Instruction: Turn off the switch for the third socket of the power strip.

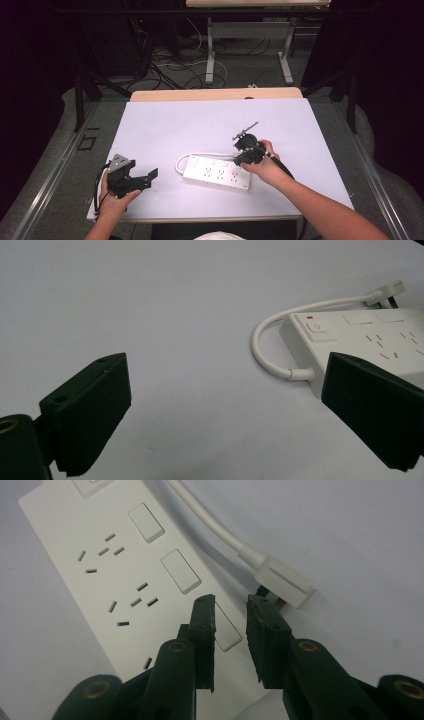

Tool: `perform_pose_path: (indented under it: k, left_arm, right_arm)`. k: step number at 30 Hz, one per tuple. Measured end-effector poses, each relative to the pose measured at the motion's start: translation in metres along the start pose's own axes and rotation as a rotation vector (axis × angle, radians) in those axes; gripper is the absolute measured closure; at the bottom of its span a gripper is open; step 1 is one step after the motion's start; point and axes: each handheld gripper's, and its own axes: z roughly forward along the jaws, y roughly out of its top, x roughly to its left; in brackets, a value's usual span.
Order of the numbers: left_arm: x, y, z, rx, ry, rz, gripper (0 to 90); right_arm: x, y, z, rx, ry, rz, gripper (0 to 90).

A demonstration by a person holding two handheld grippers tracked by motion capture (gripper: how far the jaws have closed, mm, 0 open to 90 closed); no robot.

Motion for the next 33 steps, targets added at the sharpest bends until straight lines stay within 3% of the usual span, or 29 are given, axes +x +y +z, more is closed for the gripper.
perform_pose_path:
  k: [3,4,5,10,11,13,14,20,21,22,24,26,33]
  left_arm:
    - [0.000,0.000,0.000,0.000,0.000,0.001,5.6]
    - [0.000,0.000,0.000,-0.001,0.000,0.002,5.6]
    - [0.000,0.000,0.000,-0.001,0.001,0.002,5.7]
    - [0.000,0.000,0.000,-0.001,0.002,0.002,5.9]
    - [0.000,0.000,0.000,-0.001,0.002,0.002,5.9]
    - [0.000,0.000,0.000,0.000,0.002,0.002,5.9]
    - [0.000,0.000,0.000,-0.001,0.002,0.002,5.9]
    - [0.000,0.000,0.000,-0.001,0.003,0.002,6.0]
    - [0.000,0.000,0.000,-0.001,0.003,0.002,6.0]
    - [0.000,0.000,0.000,-0.001,0.003,0.002,6.0]
    - [0.000,0.000,0.000,-0.001,0.003,0.002,6.0]
    - [0.000,0.000,0.000,-0.001,0.003,0.001,6.1]
    - [0.000,0.000,0.000,-0.001,0.003,0.001,6.1]
  right_arm:
    - [0.000,0.000,0.001,0.012,0.008,-0.004,77.6]
    - [0.001,-0.002,0.008,-0.071,0.013,0.002,78.2]
    - [-0.001,0.001,0.001,0.040,0.004,-0.022,78.7]
    - [-0.001,-0.001,0.009,-0.028,0.011,-0.012,80.7]
    - [0.000,0.001,0.006,0.033,0.004,-0.010,81.3]
    - [0.000,-0.001,0.012,-0.024,0.009,0.008,82.7]
    - [-0.001,0.001,0.007,0.067,0.002,-0.008,83.2]
    - [-0.001,-0.001,0.014,0.023,0.007,-0.002,86.2]
    - [-0.001,0.000,0.012,0.068,0.002,-0.006,86.4]
    - [-0.001,0.000,0.013,0.066,0.002,-0.006,86.8]
    - [-0.001,-0.001,0.017,0.017,0.007,-0.001,87.2]
    - [-0.001,0.000,0.014,0.082,-0.003,-0.011,87.6]
    - [-0.003,-0.001,0.017,0.068,0.000,-0.013,90.0]
